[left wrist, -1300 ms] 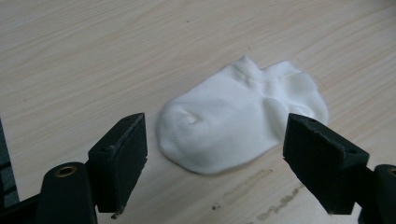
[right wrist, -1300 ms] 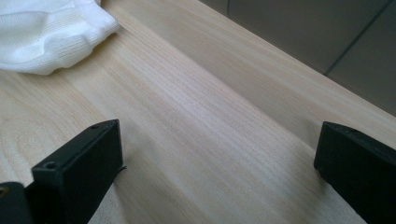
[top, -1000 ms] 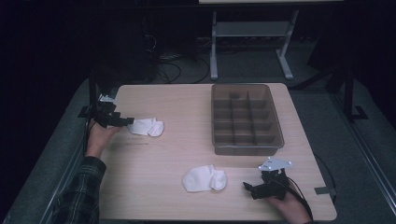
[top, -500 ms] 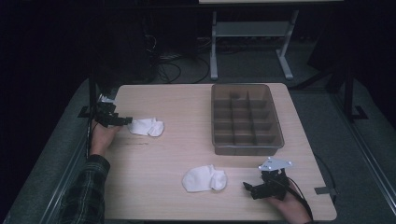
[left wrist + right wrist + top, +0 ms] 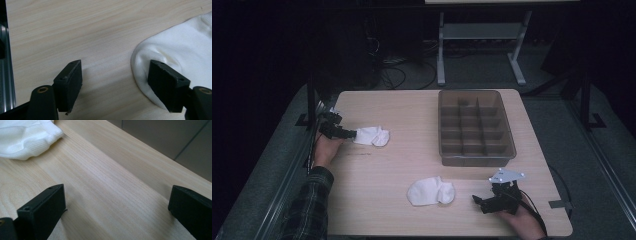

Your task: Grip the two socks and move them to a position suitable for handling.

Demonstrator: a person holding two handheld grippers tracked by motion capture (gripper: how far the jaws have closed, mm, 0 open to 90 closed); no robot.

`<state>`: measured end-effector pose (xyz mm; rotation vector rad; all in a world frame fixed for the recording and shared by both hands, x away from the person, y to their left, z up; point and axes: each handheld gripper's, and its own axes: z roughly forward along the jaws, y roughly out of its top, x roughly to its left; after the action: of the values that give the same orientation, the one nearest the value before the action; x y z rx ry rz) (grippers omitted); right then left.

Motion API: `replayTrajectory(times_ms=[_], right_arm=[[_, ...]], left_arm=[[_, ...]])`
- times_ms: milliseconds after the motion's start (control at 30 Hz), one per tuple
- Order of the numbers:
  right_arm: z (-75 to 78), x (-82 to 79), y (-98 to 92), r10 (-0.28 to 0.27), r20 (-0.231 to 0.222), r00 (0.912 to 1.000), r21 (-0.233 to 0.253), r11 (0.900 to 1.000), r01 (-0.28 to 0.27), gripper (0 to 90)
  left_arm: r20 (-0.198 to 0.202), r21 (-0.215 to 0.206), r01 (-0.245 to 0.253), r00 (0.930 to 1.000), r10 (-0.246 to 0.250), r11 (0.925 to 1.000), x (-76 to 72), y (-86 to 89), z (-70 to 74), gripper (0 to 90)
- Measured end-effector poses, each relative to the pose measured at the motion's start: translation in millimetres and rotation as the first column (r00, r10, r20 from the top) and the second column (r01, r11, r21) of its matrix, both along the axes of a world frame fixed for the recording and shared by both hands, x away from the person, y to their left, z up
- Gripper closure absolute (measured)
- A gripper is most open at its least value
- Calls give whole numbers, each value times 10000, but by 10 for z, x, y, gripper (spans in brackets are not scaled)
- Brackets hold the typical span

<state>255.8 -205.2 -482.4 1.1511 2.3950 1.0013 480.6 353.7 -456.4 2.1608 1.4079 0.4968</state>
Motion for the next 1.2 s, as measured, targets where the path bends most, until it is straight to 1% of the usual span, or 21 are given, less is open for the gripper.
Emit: replayTrajectory(times_ms=[100,167,200,267,367,433,567,667,800,933,1033,1100,1200], right_arm=[[0,0,0,1,-2,10000,2,10000,-1,8],[0,1,-1,11,6,10000,1,10000,-11,8],[0,0,0,-1,-2,10000,3,10000,1,8],[0,1,-1,8,5,10000,1,10000,-8,8],[0,0,0,-2,-2,10000,3,10000,2,8],[0,0,0,-3,-3,10000,3,10000,3,8],[0,0,0,-1,-2,10000,2,10000,1,8],[0,0,0,2,2,10000,0,10000,-2,8],[-1,1,-1,18,14,10000,-6,10000,-18,8],[0,1,-2,19,10,10000,-5,10000,-19,8],[0,0,-1,11,5,10000,-2,10000,-11,8],[0,0,-1,8,2,10000,1,10000,-8,8],[0,0,0,-2,-3,10000,3,10000,2,8]], left_arm=[[25,18,217,9998,-217,9998,-4,-28,11,319],[76,40,382,9992,-382,9993,-9,-44,12,381],[71,-3,483,9988,-483,9988,-11,-48,14,421],[32,-102,733,9973,-732,9973,-16,-60,23,543],[10,-106,1021,9948,-1021,9947,-25,-103,30,700],[-35,-142,1141,9935,-1142,9934,-29,-124,32,769],[-183,-391,1159,9930,-1167,9925,-30,-131,31,859],[-185,-486,1086,9938,-1096,9929,-30,-128,28,874],[-281,-832,878,9955,-904,9927,-29,-99,25,887],[-367,-907,991,9940,-1027,9909,-48,-85,40,890],[-231,-1043,1011,9943,-1040,9894,-72,-66,97,890],[-44,-1213,1015,9947,-1028,9874,-95,-65,153,890],[240,-1321,1092,9940,-1069,9852,-133,-71,251,890]])
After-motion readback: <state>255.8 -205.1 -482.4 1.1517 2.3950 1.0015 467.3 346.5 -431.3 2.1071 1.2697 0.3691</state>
